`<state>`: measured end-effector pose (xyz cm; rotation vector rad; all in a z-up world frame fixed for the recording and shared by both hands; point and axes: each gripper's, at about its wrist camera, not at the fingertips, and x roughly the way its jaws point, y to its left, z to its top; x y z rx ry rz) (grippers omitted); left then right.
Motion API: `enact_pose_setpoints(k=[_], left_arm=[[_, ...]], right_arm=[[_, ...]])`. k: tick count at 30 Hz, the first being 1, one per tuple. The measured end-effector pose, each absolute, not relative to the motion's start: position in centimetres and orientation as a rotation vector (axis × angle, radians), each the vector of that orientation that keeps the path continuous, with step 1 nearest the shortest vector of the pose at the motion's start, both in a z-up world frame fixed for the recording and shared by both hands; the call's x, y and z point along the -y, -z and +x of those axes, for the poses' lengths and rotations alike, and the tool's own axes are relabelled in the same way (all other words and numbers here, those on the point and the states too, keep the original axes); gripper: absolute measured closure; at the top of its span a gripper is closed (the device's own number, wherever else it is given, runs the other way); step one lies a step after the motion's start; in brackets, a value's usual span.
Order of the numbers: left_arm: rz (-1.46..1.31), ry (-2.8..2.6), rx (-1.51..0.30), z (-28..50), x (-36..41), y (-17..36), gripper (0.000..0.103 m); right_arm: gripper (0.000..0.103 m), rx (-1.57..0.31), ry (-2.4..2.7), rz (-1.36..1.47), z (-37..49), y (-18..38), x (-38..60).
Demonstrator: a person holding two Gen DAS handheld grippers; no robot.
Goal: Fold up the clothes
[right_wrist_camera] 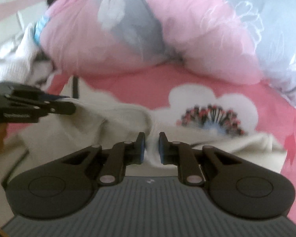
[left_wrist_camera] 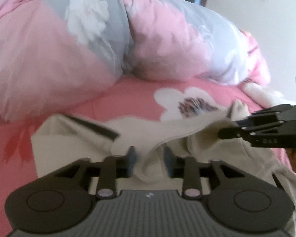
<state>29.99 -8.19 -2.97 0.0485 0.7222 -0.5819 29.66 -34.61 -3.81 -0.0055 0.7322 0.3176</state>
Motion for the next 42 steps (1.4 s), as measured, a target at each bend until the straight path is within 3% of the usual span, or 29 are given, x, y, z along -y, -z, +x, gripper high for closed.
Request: enact_pose_setpoints(k=[1,4,9,14,16,22,34,38,40,41,42], left_arm=[[0.027,0.588,-0.712,29.4,7.5,2.9,0.048],[-0.061,0.584,-0.672,28.7,5.3,2.1,0.043],[-0.277,0.535,-0.713,32.4,3.6,1.4,0.04],[-0.377,0.489,-0.882,37.0,5.0,3.5,0.043],[-0.389,0.49,-0.953,38.1,5.7,4.9,0.052],[-0.393,0.501,-0.957,38.9,6.2,6.9,0.06],[-0.433,0.557,-0.987,38.9,4.5,7.2,0.059],[-0.409,0.562,-0.984,38.7,5.2,7.4,0.062],[-0.378,0.551,-0.968,38.5,5.6,7.5,0.07],[-0.377,0.547,-0.962,38.5,5.7,7.6,0.072],[-0.387,0.546,-0.957,38.6,5.8,7.7,0.074]], right_arm=[[0.087,-0.737,-0.325,-0.008,28.9,4.2,34.6],[0.085,-0.75,-0.348,-0.01,26.9,5.2,34.6],[0.078,-0.735,-0.396,0.181,25.2,4.2,37.0],[0.06,-0.684,-0.362,0.555,25.5,3.9,41.4],[0.06,-0.706,-0.314,0.675,26.3,4.6,42.7],[0.06,-0.814,-0.251,0.815,29.2,7.7,43.4],[0.061,-0.801,-0.163,0.969,28.0,8.5,45.3],[0.061,-0.838,-0.187,1.008,28.3,9.6,44.9],[0.061,-0.842,-0.215,0.994,28.9,9.9,44.3],[0.062,-0.838,-0.213,0.979,29.0,10.0,44.3],[0.071,-0.83,-0.211,0.965,29.3,10.1,44.2]])
